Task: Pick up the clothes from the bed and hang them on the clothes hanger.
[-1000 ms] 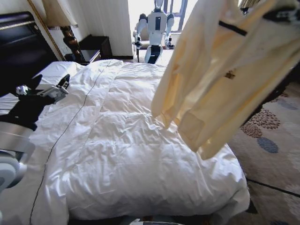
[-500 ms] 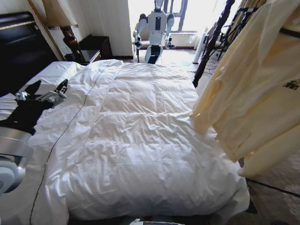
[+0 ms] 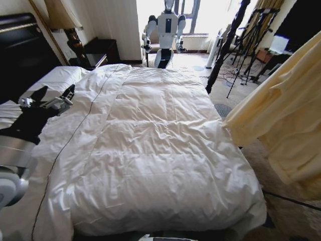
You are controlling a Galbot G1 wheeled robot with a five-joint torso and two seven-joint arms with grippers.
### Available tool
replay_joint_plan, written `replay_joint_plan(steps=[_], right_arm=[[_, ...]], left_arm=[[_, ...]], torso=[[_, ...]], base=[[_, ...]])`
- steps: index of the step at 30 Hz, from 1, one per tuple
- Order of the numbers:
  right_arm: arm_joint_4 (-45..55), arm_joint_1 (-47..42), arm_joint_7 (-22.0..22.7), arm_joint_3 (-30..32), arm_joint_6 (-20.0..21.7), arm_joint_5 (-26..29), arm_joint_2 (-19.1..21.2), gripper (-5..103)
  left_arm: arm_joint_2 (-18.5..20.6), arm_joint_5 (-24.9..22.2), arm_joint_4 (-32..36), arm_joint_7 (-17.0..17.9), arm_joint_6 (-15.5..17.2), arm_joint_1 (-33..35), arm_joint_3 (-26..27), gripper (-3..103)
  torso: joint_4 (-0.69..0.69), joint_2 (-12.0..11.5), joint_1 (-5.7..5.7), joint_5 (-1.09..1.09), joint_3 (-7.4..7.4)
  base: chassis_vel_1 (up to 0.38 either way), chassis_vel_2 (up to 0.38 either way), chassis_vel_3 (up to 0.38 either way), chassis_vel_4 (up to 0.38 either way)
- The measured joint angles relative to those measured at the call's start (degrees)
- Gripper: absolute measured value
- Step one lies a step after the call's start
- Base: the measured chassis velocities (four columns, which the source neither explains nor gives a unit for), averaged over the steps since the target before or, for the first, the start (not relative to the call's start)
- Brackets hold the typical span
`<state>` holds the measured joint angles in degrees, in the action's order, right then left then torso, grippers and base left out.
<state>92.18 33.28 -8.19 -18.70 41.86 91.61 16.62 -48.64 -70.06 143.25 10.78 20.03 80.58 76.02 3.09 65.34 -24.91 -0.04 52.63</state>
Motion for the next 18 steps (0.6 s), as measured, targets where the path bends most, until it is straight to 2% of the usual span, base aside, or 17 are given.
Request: replay_joint_plan(steps=[10, 18], right_arm=[[-9.6, 0.5, -4.7, -0.3, 0.0, -6.6, -7.5, 0], [-12.6, 2.0, -4.2, -1.8, 0.0, -7.7, -13.3, 0]], left_arm=[[-1.3, 0.5, 0.0, -0.1, 0.4, 0.7, 0.0, 100], [-2.0, 1.3, 0.0, -0.1, 0.4, 1.8, 0.4, 100]], torso=[[0.04, 0.0, 0.01, 0.03, 0.00], [0.01, 0.0, 0.00, 0.01, 0.00]], base=[[0.000, 0.000, 0.000, 0.000], [0.000, 0.000, 0.000, 0.000]])
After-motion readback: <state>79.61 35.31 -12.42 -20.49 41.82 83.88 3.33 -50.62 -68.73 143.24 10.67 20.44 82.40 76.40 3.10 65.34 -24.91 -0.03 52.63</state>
